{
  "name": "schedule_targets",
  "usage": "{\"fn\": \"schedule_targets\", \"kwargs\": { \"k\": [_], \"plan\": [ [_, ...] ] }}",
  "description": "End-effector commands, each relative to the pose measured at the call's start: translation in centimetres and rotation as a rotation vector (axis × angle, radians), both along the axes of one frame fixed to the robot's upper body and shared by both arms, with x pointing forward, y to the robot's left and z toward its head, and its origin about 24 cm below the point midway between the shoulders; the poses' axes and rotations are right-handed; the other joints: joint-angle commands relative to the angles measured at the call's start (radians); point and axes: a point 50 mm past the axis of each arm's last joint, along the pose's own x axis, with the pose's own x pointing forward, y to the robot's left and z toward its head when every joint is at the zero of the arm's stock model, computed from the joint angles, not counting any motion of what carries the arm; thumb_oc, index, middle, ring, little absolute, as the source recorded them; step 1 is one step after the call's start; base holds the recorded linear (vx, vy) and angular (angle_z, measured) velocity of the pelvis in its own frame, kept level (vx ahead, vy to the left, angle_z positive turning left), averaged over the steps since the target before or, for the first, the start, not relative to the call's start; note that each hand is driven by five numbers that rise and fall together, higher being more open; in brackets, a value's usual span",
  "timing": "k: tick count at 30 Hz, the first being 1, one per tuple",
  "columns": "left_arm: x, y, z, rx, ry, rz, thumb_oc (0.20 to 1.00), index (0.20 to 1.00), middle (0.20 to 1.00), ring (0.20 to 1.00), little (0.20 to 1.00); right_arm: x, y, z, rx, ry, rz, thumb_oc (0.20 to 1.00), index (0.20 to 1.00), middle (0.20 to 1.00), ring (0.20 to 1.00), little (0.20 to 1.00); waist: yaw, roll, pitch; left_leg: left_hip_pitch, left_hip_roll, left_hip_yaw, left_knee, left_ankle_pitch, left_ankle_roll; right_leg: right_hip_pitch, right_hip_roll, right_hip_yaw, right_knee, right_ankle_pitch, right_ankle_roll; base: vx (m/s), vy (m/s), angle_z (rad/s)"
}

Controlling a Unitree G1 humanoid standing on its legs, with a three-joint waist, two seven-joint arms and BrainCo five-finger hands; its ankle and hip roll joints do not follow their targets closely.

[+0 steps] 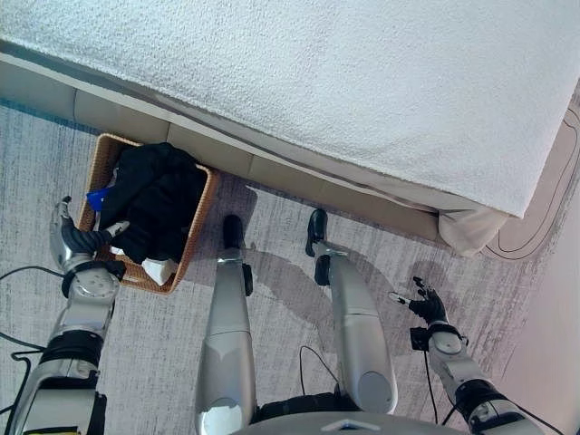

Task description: Pick up clothes into the bucket

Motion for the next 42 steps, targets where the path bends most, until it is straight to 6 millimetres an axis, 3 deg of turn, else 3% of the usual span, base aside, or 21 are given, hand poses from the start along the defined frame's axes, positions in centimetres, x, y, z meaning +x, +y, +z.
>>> {"fn": "schedule_targets", "kwargs": {
  "k": [1, 4, 5, 6, 9, 11, 12, 17, 22, 26, 27, 29, 42],
  "plan": [
    [-1.7, -0.7, -2.9, -0.04, 0.093, -0.012, 1.0, 1.0, 1.0, 1.0, 1.0, -0.8, -1.9, 0.2, -0.056, 0.034, -0.02, 1.0, 1.0, 1.0, 1.0, 1.0, 0.021, 0.024, -0.017, 0.044, -0.028, 0.013, -0.021, 0.014, 0.026, 0.086, -0.035, 0.015, -0.033, -0.008, 0.051, 0.0, 0.027, -0.05],
    [-2.5, -2.2, -5.5, -0.148, 0.147, -0.034, 1.0, 1.0, 1.0, 1.0, 1.0, -0.8, -2.2, 0.2, -0.064, 0.044, -0.029, 1.0, 1.0, 1.0, 1.0, 1.0, 0.023, 0.039, -0.017, 0.113, -0.029, 0.023, -0.038, 0.009, 0.028, 0.145, -0.038, 0.02, -0.042, -0.011, 0.051, 0.0, 0.022, -0.05],
    [-2.5, -2.2, -5.5, -0.148, 0.147, -0.034, 1.0, 1.0, 1.0, 1.0, 1.0, -0.8, -2.2, 0.2, -0.064, 0.044, -0.029, 1.0, 1.0, 1.0, 1.0, 1.0, 0.023, 0.039, -0.017, 0.113, -0.029, 0.023, -0.038, 0.009, 0.028, 0.145, -0.038, 0.02, -0.042, -0.011, 0.051, 0.01, 0.01, -0.1],
    [-3.1, -3.5, -7.3, -0.262, 0.164, -0.042, 1.0, 1.0, 1.0, 1.0, 1.0, -0.9, -2.4, 0.1, -0.069, 0.056, -0.035, 1.0, 1.0, 1.0, 1.0, 1.0, 0.024, 0.05, -0.017, 0.168, -0.03, 0.026, -0.051, 0.006, 0.027, 0.197, -0.039, 0.023, -0.049, -0.014, 0.051, 0.01, -0.001, -0.09],
    [-3.2, -6.2, -9.1, -0.472, 0.122, -0.089, 1.0, 1.0, 1.0, 1.0, 1.0, -1.0, -2.6, 0.0, -0.069, 0.07, -0.047, 1.0, 1.0, 1.0, 1.0, 1.0, 0.025, 0.065, -0.017, 0.255, -0.031, 0.028, -0.089, 0.008, 0.023, 0.282, -0.038, 0.019, -0.08, -0.011, 0.051, 0.02, -0.027, -0.08],
    [-3.4, -6.8, -9.5, -0.524, 0.117, -0.106, 1.0, 1.0, 1.0, 1.0, 1.0, -1.1, -2.7, -0.1, -0.071, 0.075, -0.047, 1.0, 1.0, 1.0, 1.0, 1.0, 0.024, 0.07, -0.017, 0.285, -0.03, 0.028, -0.103, 0.01, 0.022, 0.309, -0.039, 0.016, -0.093, -0.009, 0.051, 0.02, -0.015, 0.0],
    [-3.6, -8.3, -10.4, -0.609, 0.125, -0.158, 1.0, 1.0, 1.0, 1.0, 1.0, -1.4, -2.7, -0.3, -0.073, 0.091, -0.043, 1.0, 1.0, 1.0, 1.0, 1.0, 0.024, 0.081, -0.017, 0.353, -0.028, 0.031, -0.135, 0.013, 0.019, 0.372, -0.033, 0.015, -0.124, -0.003, 0.052, 0.04, -0.034, -0.01],
    [-5.7, -10.5, -13.3, -0.677, 0.277, -0.213, 1.0, 1.0, 1.0, 1.0, 1.0, -2.7, -2.3, -1.6, -0.078, 0.179, -0.001, 1.0, 1.0, 1.0, 1.0, 1.0, 0.025, 0.102, -0.092, 0.483, -0.021, 0.037, -0.233, 0.032, 0.009, 0.492, -0.013, 0.006, -0.207, 0.01, 0.055, 0.08, -0.052, -0.02],
    [-8.6, -11.6, -16.1, -0.787, 0.413, -0.192, 1.0, 1.0, 1.0, 1.0, 1.0, -4.2, -1.7, -2.8, -0.093, 0.273, 0.069, 1.0, 1.0, 1.0, 1.0, 1.0, 0.031, 0.122, -0.183, 0.596, -0.01, 0.039, -0.35, 0.07, -0.004, 0.603, 0.017, -0.022, -0.312, 0.023, 0.054, 0.08, -0.068, -0.02],
    [-10.0, -12.5, -17.2, -0.795, 0.519, -0.249, 1.0, 1.0, 1.0, 1.0, 1.0, -5.1, -1.7, -3.5, -0.098, 0.327, 0.093, 1.0, 1.0, 1.0, 1.0, 1.0, 0.035, 0.133, -0.23, 0.652, 0.001, 0.043, -0.417, 0.093, -0.012, 0.664, 0.037, -0.043, -0.387, 0.036, 0.054, 0.06, -0.074, 0.01],
    [-11.5, -12.8, -18.2, -0.836, 0.567, -0.206, 1.0, 1.0, 1.0, 1.0, 1.0, -5.8, -1.4, -4.0, -0.091, 0.362, 0.087, 1.0, 1.0, 1.0, 1.0, 1.0, 0.039, 0.136, -0.275, 0.694, 0.015, 0.05, -0.47, 0.113, -0.017, 0.717, 0.05, -0.058, -0.453, 0.05, 0.054, 0.05, -0.082, 0.03],
    [-11.9, -13.0, -18.5, -0.841, 0.589, -0.204, 1.0, 1.0, 1.0, 1.0, 1.0, -6.0, -1.4, -4.2, -0.084, 0.376, 0.08, 1.0, 1.0, 1.0, 1.0, 1.0, 0.038, 0.137, -0.29, 0.707, 0.017, 0.051, -0.485, 0.119, -0.018, 0.733, 0.053, -0.062, -0.467, 0.053, 0.054, 0.04, -0.055, 0.06],
    [-16.2, -13.7, -20.6, -0.845, 0.78, -0.12, 1.0, 1.0, 1.0, 1.0, 1.0, -8.7, 0.1, -6.0, 0.008, 0.486, 0.082, 1.0, 1.0, 1.0, 1.0, 1.0, 0.043, 0.118, -0.393, 0.825, 0.019, 0.064, -0.459, 0.07, -0.016, 0.88, 0.065, -0.046, -0.512, 0.033, 0.043, 0.06, -0.028, -0.01]
  ]
}}
